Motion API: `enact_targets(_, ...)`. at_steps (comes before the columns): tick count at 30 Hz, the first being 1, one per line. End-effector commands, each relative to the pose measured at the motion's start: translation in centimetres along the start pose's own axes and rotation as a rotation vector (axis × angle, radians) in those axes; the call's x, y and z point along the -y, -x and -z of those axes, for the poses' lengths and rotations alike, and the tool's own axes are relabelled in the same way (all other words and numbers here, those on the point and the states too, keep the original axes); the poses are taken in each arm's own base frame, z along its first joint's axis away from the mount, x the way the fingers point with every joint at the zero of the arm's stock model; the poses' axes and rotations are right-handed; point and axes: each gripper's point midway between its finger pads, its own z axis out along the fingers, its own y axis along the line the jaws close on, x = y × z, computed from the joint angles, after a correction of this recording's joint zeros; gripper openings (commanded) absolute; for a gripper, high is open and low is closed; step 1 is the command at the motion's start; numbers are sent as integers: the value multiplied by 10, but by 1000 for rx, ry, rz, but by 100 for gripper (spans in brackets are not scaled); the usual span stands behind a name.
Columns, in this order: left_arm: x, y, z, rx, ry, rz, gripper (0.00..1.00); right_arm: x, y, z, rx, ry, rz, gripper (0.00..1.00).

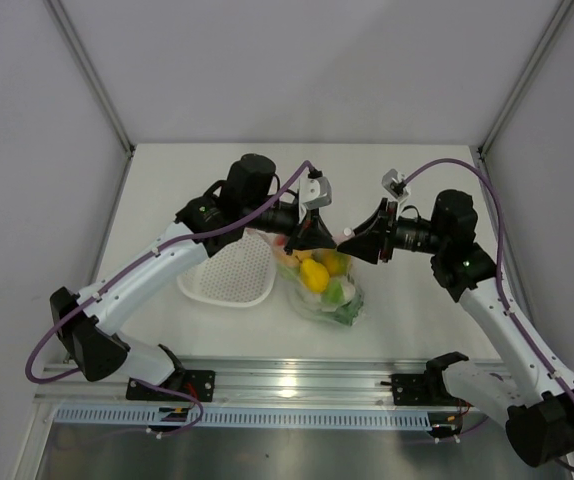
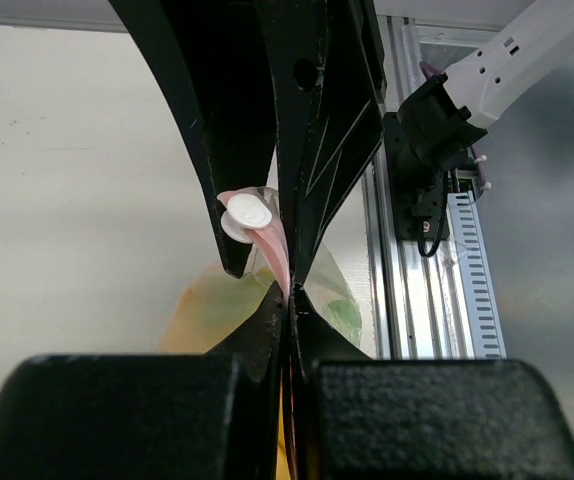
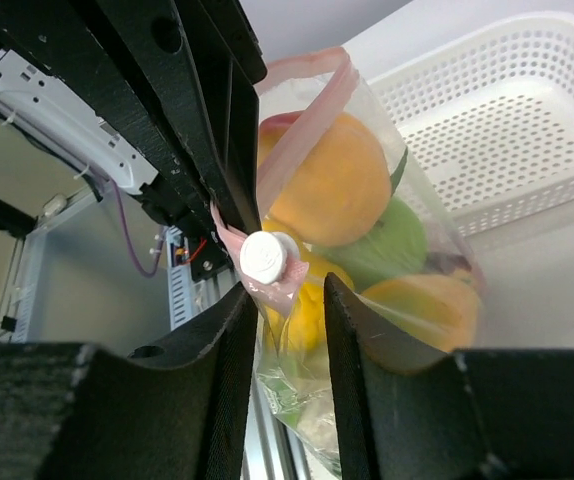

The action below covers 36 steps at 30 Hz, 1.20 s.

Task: Place the food in the zip-top bag and seal the zipper
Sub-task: Zip the zipper food storage bag at the center of the board.

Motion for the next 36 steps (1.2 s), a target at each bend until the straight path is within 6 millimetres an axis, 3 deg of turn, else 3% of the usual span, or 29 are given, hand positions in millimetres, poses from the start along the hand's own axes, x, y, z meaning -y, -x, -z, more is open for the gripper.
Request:
enact_targets(1, 10, 33, 13, 99, -8, -80, 1, -16, 24, -1, 44, 83, 76, 35)
enact_targets(9, 6, 34, 11, 101, 8, -59, 1, -22, 13, -1, 35, 117, 55, 33)
enact_targets(12, 3, 33, 11, 93, 24, -52, 1, -24, 11, -2, 29, 124, 44, 0)
enact_targets(16, -1, 30, 13, 82, 54, -38, 1, -26, 11, -1, 32, 118, 36, 0)
enact_targets(18, -4, 32, 16, 80, 78, -8, 37, -28, 11, 0, 34, 115, 45, 0)
enact_targets(20, 0, 34, 20, 75, 58, 37, 63, -29, 12, 2, 39, 98, 58, 0)
enact_targets(23, 10, 45, 23, 87, 12, 59, 75, -31, 11, 1, 31, 105, 71, 0)
enact_targets(28, 16, 61, 29, 125, 1, 51, 76, -36, 6, -3, 4, 126, 53, 0)
enact_targets(31, 17, 65, 26, 121, -21, 82, 68, -38, 5, -6, -10, 126, 61, 0)
enact_targets(32, 14, 63, 21, 108, -31, 103, 62, -38, 6, -6, -11, 128, 63, 0)
enact_targets(36, 18, 56, 14, 80, -94, 146, 50, -40, 7, -6, -13, 130, 71, 0)
